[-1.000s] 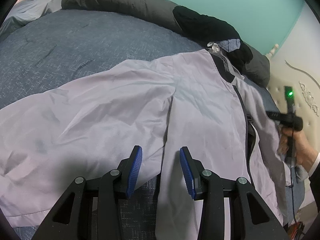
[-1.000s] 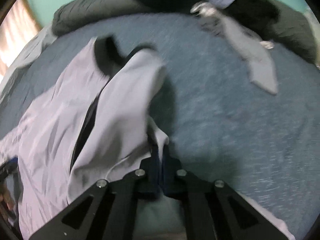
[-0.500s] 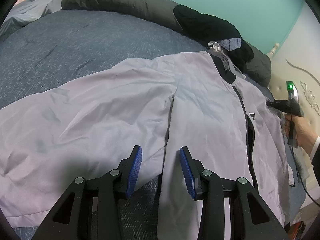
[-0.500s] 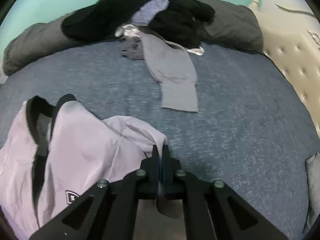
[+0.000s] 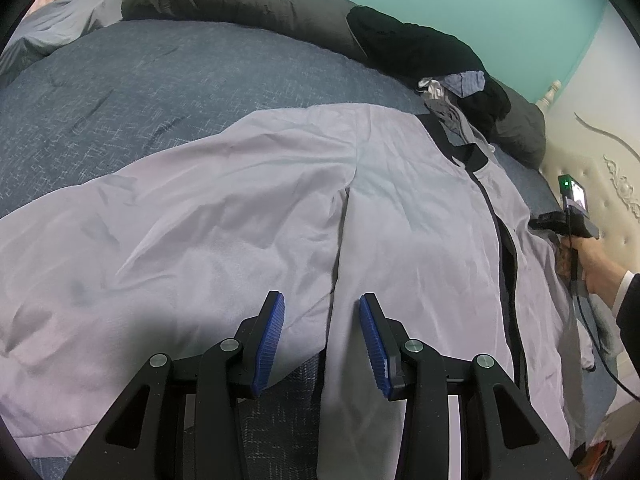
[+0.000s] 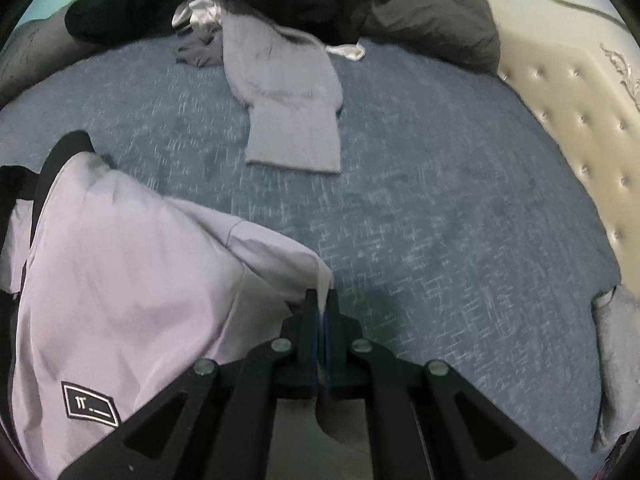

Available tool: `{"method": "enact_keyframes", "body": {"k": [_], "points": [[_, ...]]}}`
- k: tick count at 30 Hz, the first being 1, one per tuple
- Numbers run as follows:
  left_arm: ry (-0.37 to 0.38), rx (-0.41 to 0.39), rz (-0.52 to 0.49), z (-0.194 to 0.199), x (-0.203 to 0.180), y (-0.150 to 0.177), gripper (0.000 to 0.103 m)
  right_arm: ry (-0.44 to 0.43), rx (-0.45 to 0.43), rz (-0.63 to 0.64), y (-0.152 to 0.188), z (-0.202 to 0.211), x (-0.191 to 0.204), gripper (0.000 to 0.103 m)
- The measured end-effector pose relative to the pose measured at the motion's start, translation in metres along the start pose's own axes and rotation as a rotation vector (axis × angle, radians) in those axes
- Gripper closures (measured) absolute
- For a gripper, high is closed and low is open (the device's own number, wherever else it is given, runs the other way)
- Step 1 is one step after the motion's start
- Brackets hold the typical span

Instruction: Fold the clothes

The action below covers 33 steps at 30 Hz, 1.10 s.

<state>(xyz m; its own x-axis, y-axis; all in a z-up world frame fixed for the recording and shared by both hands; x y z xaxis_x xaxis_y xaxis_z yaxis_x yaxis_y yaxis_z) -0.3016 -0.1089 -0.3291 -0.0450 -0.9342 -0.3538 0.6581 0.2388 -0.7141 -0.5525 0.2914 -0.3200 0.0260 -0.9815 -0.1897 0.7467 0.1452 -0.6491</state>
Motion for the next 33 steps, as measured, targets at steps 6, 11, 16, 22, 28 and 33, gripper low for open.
{"method": "enact_keyframes", "body": {"k": [6, 11, 16, 22, 28, 33], "points": [[0.007, 0.0, 0.002, 0.001, -0.001, -0.001, 0.06, -0.057, -0.149, -0.159, -0.015, 0.041, -0.015, 0.098], [0.011, 0.0, 0.005, 0.002, -0.001, 0.0, 0.06, -0.143, -0.233, -0.146, -0.024, 0.086, 0.014, 0.097], [0.014, -0.004, 0.009, 0.004, -0.001, -0.001, 0.059, -0.052, -0.321, -0.092, -0.035, 0.121, 0.028, 0.097], [0.016, -0.004, 0.014, 0.003, -0.002, -0.002, 0.059, -0.068, -0.202, -0.156, -0.033, 0.09, -0.001, 0.074], [0.018, -0.006, 0.012, 0.003, -0.003, -0.003, 0.059, -0.133, -0.168, -0.239, -0.021, 0.086, -0.027, 0.074], [0.018, -0.007, 0.004, 0.003, -0.005, -0.003, 0.059, -0.204, -0.142, -0.257, -0.017, 0.089, -0.015, 0.073]]}}
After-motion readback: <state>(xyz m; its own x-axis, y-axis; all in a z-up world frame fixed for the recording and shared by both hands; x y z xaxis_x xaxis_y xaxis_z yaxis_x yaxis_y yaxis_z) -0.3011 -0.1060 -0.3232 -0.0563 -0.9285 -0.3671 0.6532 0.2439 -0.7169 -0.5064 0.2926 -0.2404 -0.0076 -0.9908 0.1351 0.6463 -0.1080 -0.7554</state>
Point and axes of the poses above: each gripper's, at about its wrist camera, not at the fingertips, and z roughly against the way its jaws point, x to its left, y to its underside, the point moved 5 cm from there along -z, roughly the way its jaws point, and after that the axes turned 12 degrees about -x, right-handed, at the moved point
